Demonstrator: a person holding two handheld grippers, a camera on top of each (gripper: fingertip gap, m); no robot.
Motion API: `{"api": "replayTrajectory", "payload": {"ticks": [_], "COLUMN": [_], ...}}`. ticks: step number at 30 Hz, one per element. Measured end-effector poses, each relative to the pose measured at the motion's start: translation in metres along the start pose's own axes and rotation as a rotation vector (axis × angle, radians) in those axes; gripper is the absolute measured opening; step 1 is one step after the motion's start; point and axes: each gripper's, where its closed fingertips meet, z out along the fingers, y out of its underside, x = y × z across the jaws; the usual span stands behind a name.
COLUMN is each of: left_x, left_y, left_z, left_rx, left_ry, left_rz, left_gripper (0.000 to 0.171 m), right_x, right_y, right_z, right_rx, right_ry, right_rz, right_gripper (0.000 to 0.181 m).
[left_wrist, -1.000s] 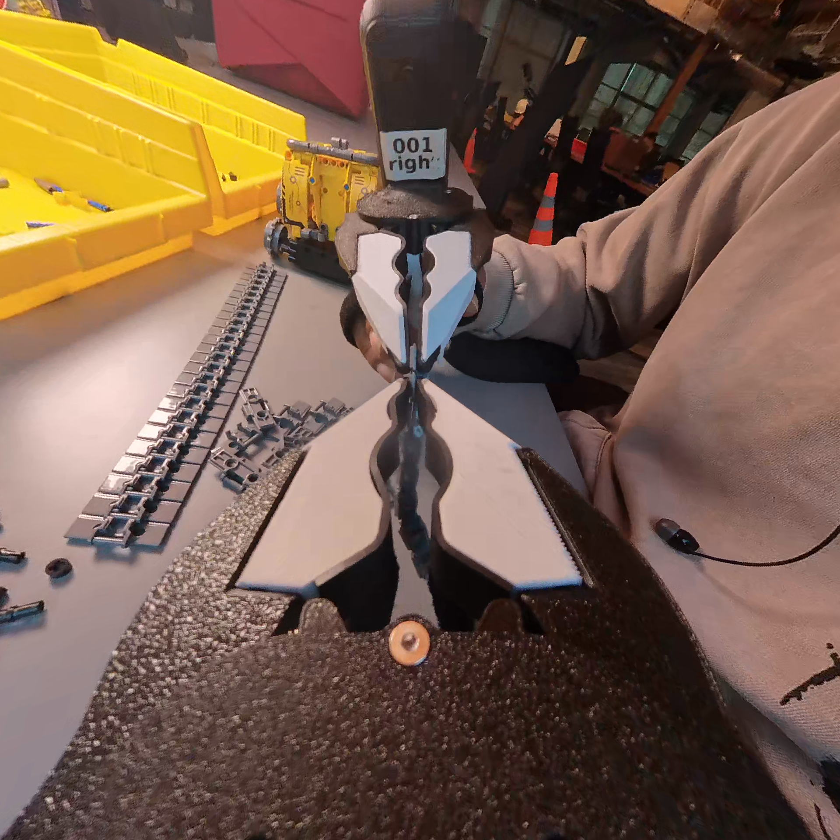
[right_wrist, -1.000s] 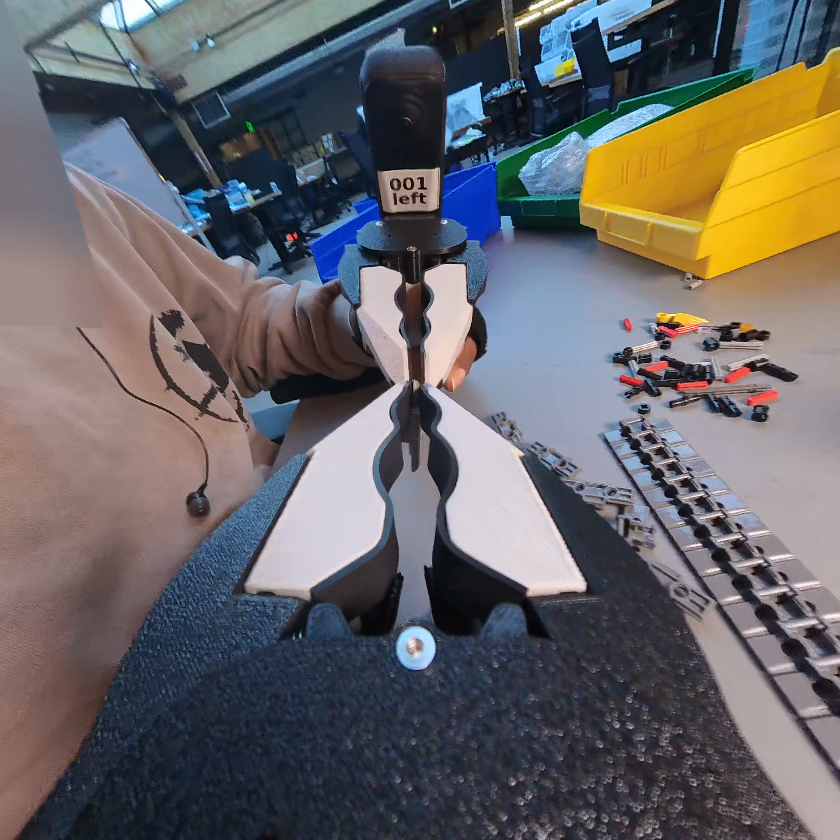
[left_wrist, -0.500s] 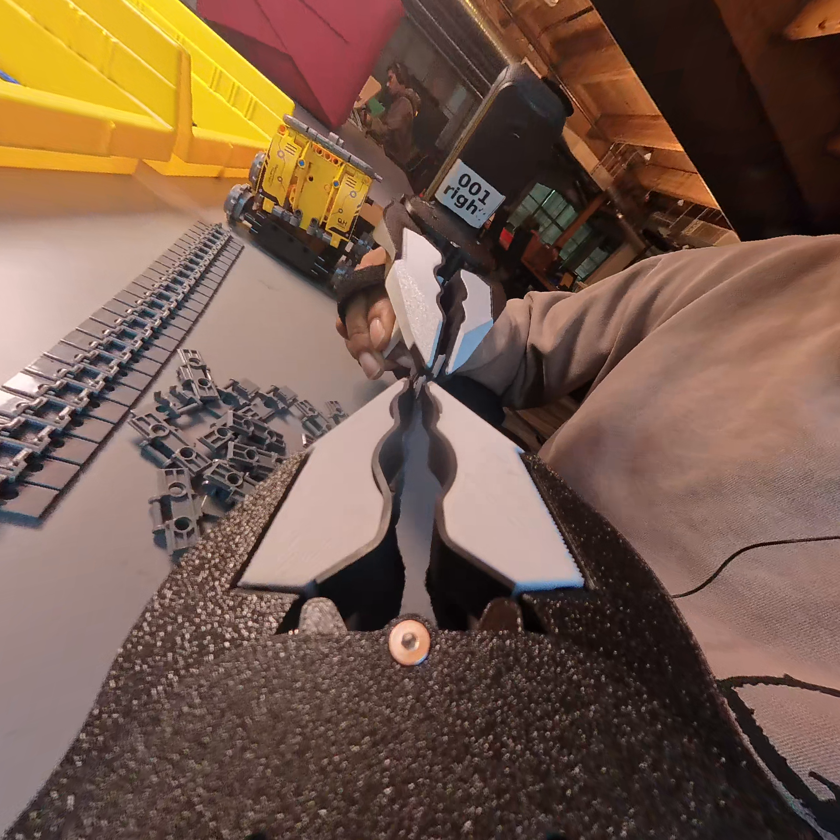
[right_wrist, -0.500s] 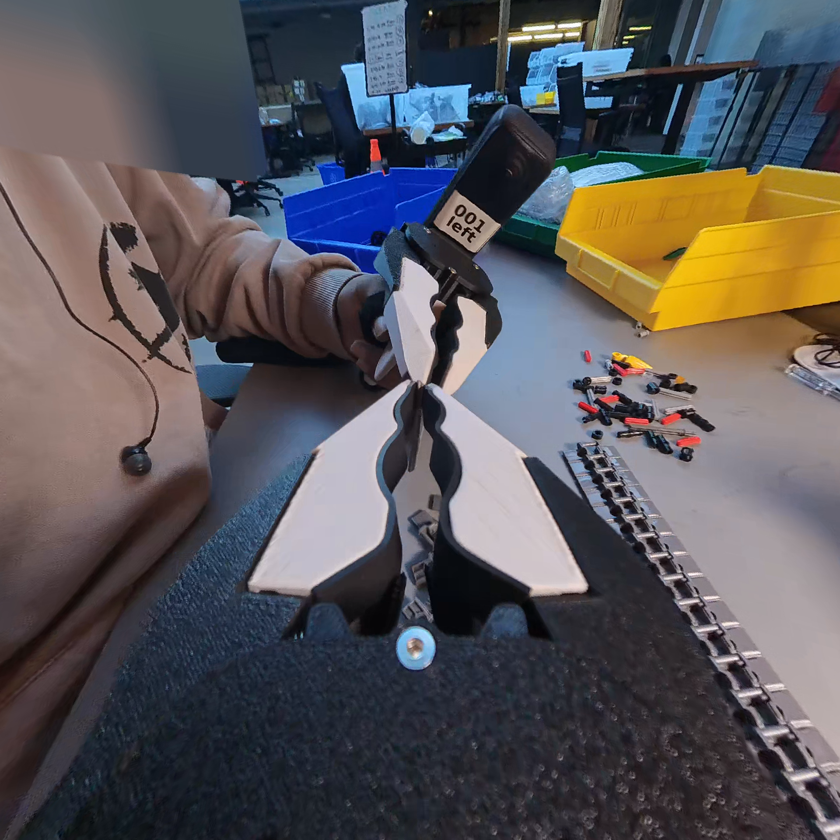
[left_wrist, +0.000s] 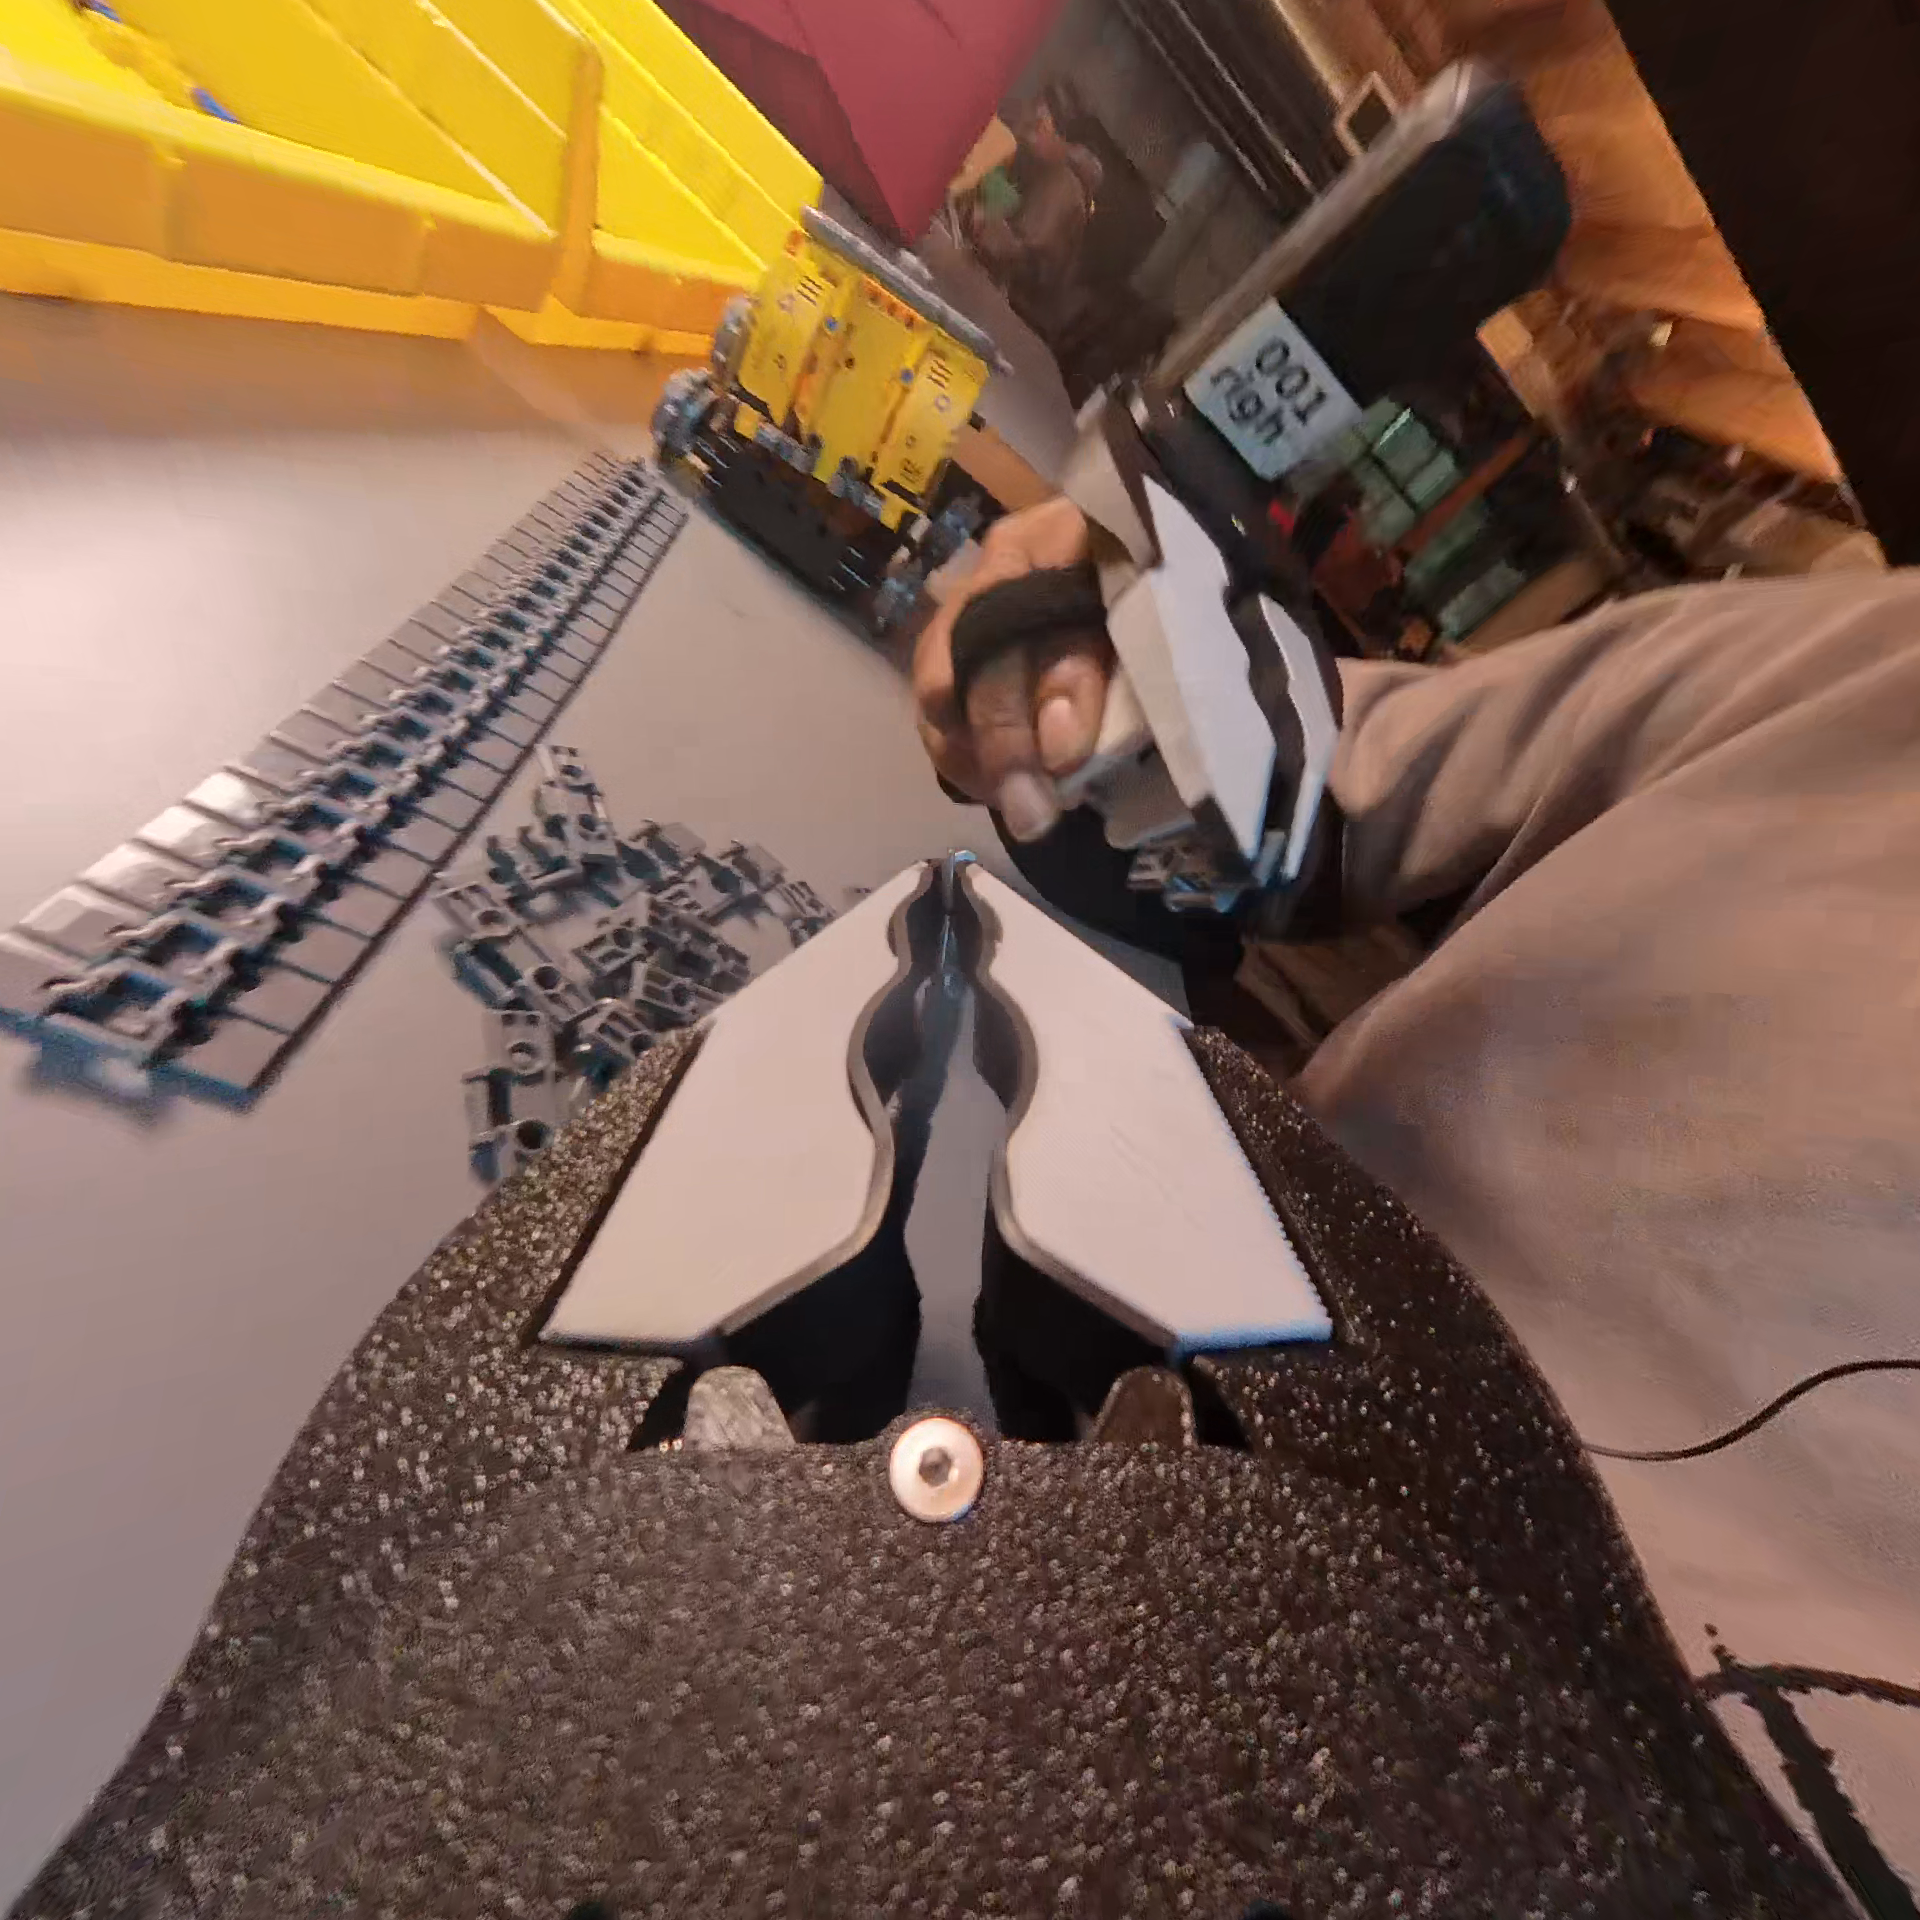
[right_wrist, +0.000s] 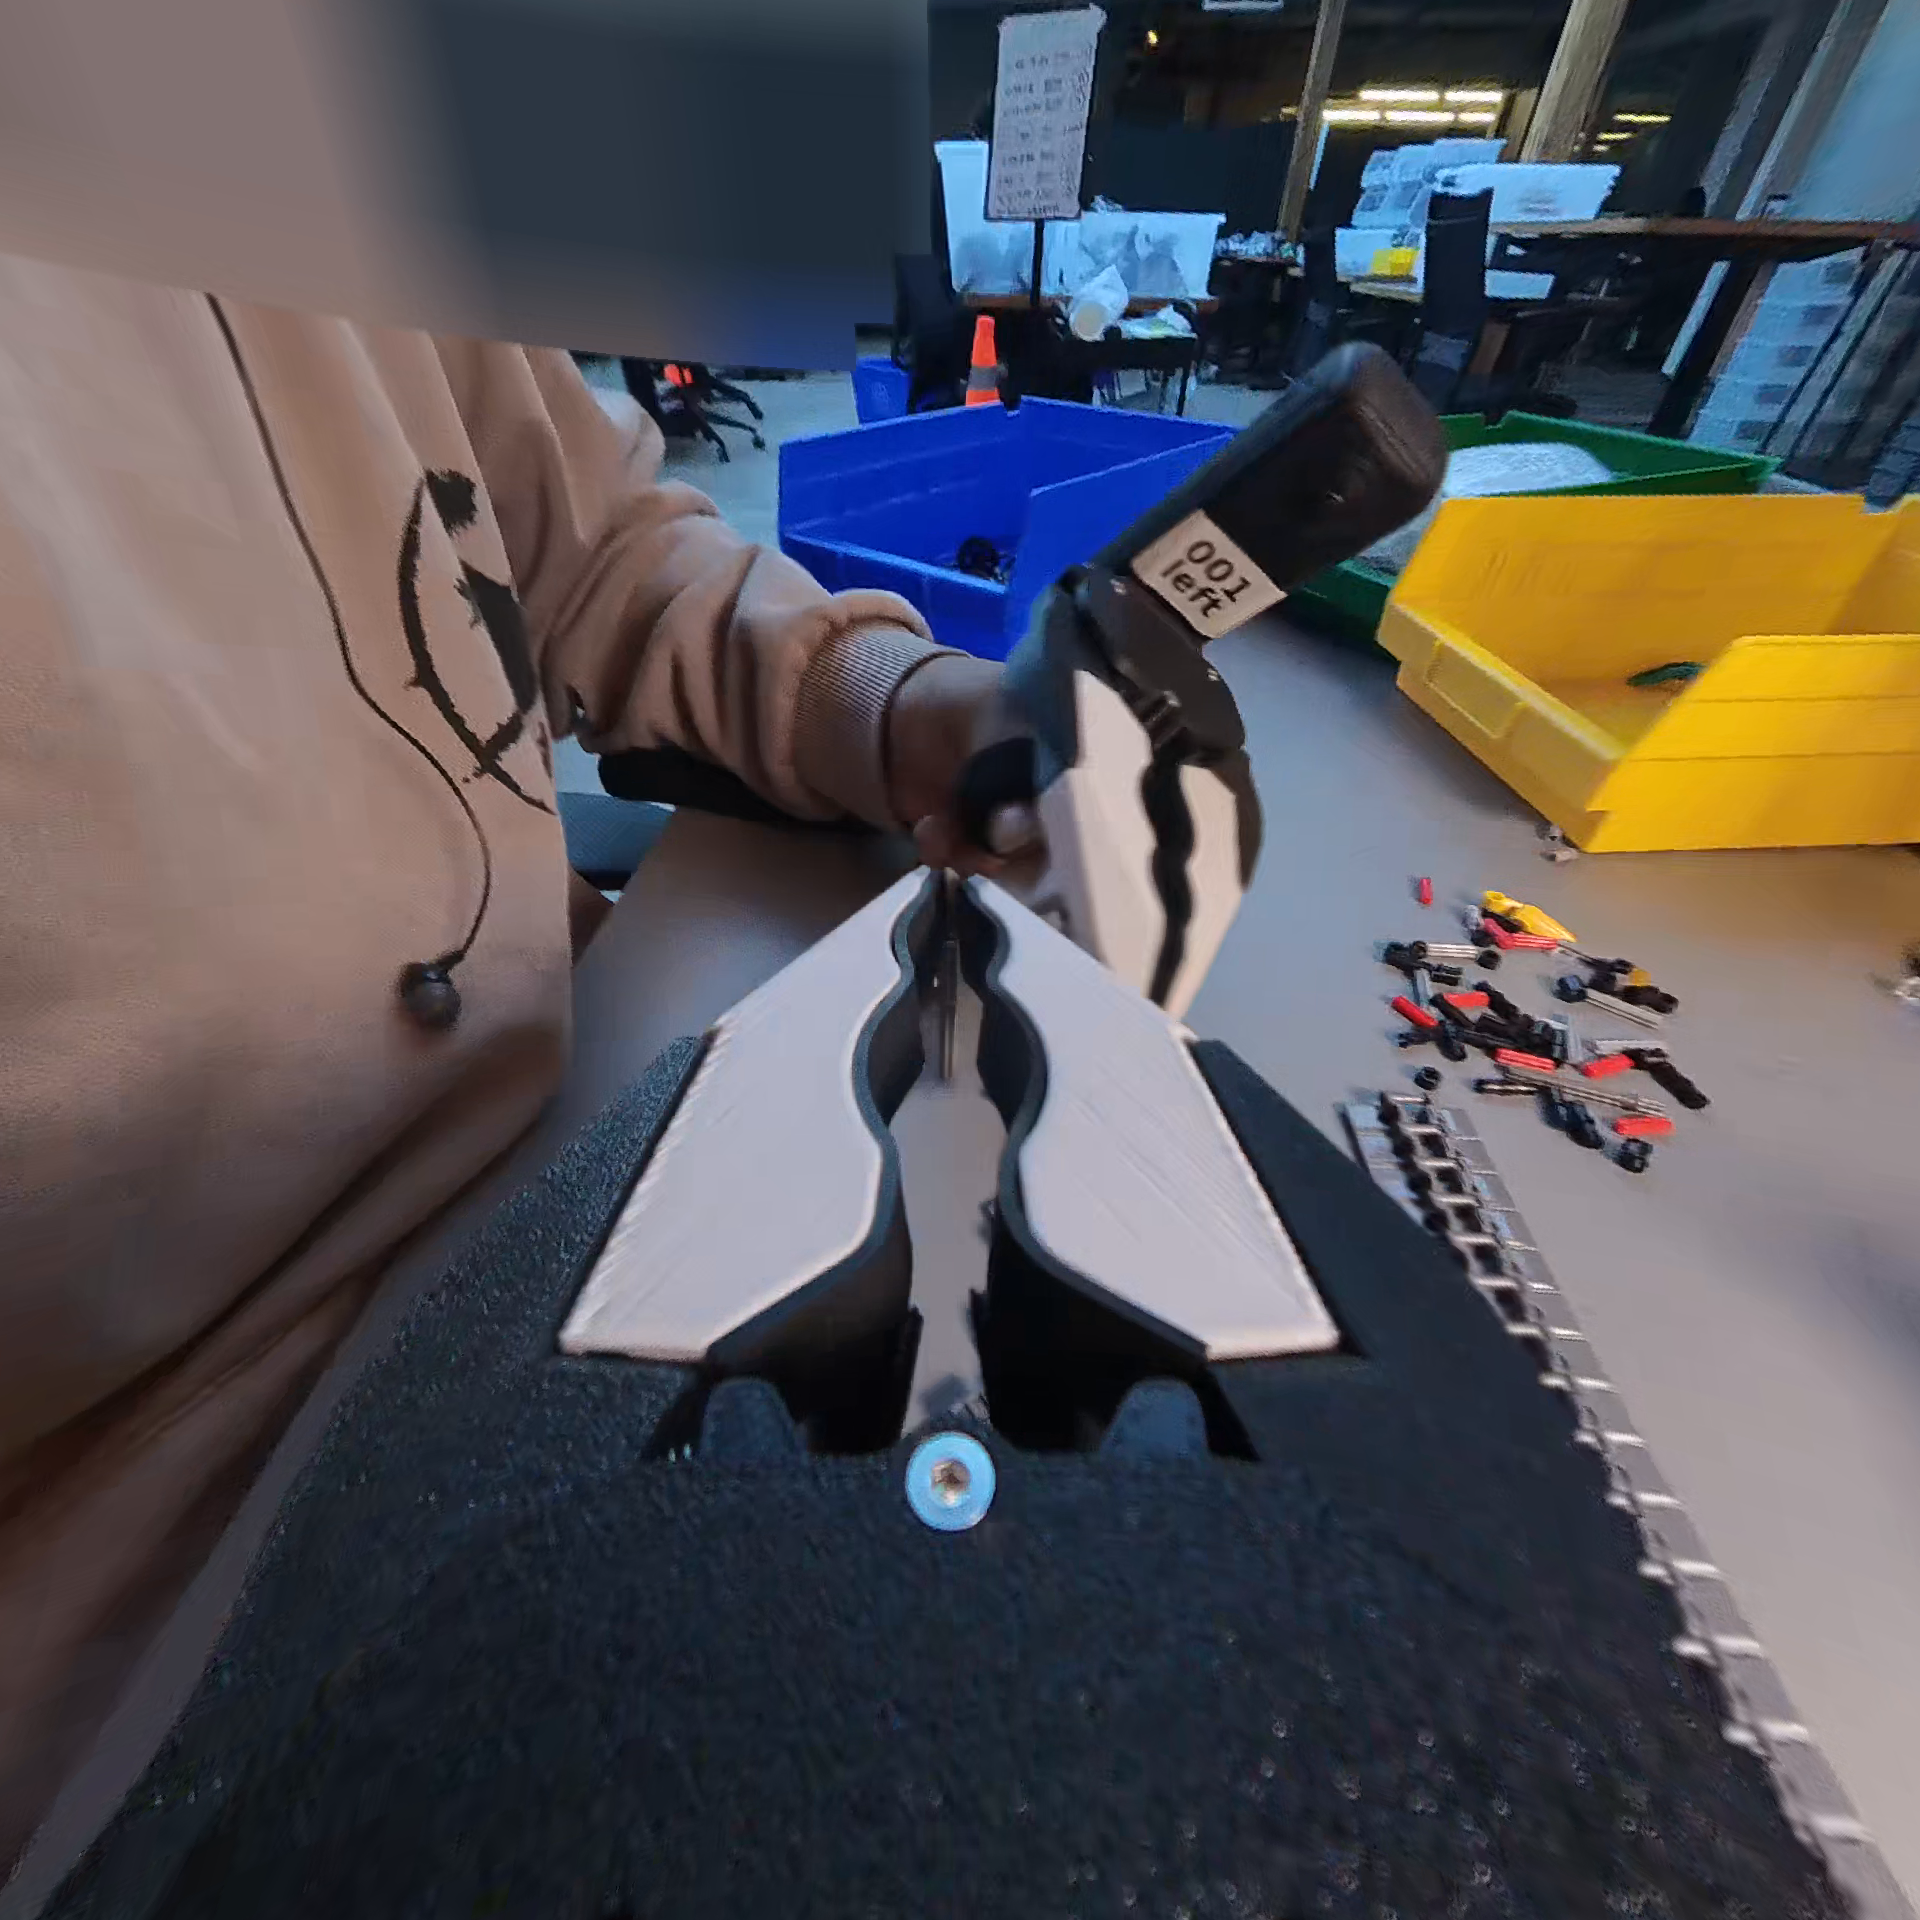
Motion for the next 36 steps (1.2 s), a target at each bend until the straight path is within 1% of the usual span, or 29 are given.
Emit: {"api": "replayTrajectory", "payload": {"ticks": [1,3,6,11,13,15,18,21,27,30,32,35,36], "left_x": [-0.006,-0.015,-0.014,-0.011,-0.009,-0.011,-0.014,-0.012,-0.008,-0.009,-0.013,-0.019,-0.022], "left_y": [-0.004,-0.007,-0.01,-0.01,-0.013,-0.015,-0.017,-0.018,-0.013,-0.015,-0.02,-0.027,-0.028], "left_z": [-0.006,-0.012,-0.014,-0.015,-0.018,-0.022,-0.028,-0.03,-0.024,-0.025,-0.03,-0.037,-0.038], "left_rx": [0.017,0.031,0.042,0.046,0.057,0.058,0.042,0.046,0.019,0.025,0.049,0.091,0.099], "left_ry": [0.0,-0.035,-0.043,-0.034,-0.025,-0.037,-0.076,-0.07,-0.048,-0.074,-0.102,-0.14,-0.15], "left_rz": [-0.037,-0.042,-0.032,-0.022,-0.009,0.006,0.055,0.069,0.098,0.122,0.122,0.108,0.106], "left_gripper": [0.002,0.001,0.002,0.002,0.003,0.003,0.003,0.002,0.003,0.003,0.003,0.003,0.003], "right_x": [-0.002,0.0,0.018,0.034,0.034,0.037,0.041,0.045,0.047,0.036,0.009,-0.038,-0.049], "right_y": [-0.002,-0.003,0.0,0.015,0.018,0.026,0.033,0.034,0.033,0.033,0.034,0.056,0.067], "right_z": [0.001,0.0,-0.006,-0.009,-0.007,-0.006,-0.004,-0.004,-0.001,0.001,0.005,0.019,0.024], "right_rx": [0.03,0.049,0.047,-0.001,-0.012,-0.056,-0.081,-0.078,-0.072,-0.105,-0.162,-0.346,-0.419], "right_ry": [-0.012,-0.024,0.05,0.116,0.121,0.139,0.166,0.183,0.196,0.149,0.024,-0.148,-0.172], "right_rz": [0.029,0.081,0.108,0.159,0.164,0.165,0.164,0.189,0.193,0.151,0.078,-0.032,-0.085], "right_gripper": [0.0,0.0,0.001,0.002,0.001,0.002,0.006,0.016,0.02,0.019,0.02,0.037,0.04]}}
